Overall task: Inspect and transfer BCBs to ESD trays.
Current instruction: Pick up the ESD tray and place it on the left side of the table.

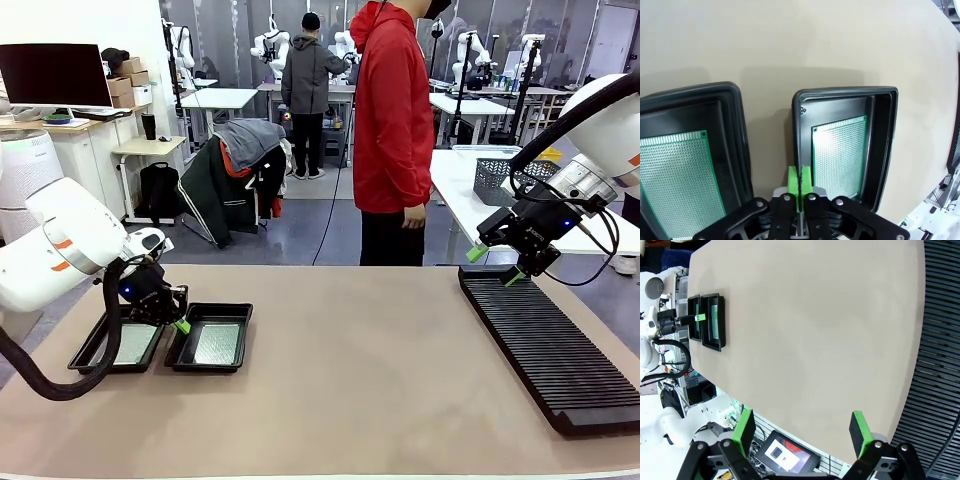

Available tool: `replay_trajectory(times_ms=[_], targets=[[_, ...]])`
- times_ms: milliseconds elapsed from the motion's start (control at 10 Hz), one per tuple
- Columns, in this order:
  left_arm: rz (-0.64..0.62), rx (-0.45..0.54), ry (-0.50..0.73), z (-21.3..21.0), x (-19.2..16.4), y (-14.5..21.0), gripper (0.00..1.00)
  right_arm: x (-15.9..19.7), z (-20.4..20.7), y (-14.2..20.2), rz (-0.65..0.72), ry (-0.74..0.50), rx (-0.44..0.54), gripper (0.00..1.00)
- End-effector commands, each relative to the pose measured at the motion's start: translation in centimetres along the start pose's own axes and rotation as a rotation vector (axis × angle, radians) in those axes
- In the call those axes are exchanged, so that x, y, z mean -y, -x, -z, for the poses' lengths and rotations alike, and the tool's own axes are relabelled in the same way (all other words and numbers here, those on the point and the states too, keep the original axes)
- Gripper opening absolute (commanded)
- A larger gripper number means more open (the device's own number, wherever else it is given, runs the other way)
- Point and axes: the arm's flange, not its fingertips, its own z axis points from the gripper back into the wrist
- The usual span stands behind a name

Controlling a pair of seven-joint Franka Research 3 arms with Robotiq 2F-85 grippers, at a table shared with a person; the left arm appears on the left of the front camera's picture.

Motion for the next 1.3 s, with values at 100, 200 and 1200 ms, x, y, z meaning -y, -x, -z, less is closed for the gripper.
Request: replay_trajectory(times_ms=[100, 200, 1200], targets=[[0.000, 0.000, 0.000, 0.00, 0.00, 0.00, 0.03, -0.19, -0.05, 0.01, 0.021, 0.016, 0.011, 1.00], [0.000, 0.000, 0.000, 0.00, 0.00, 0.00, 0.03, -0.19, -0.05, 0.01, 0.021, 0.016, 0.011, 1.00], [-0.006, -0.009, -0.026, 0.12, 0.47, -0.03, 0.19, -0.19, -0.05, 0.01, 0.021, 0.016, 0.011, 1.00]])
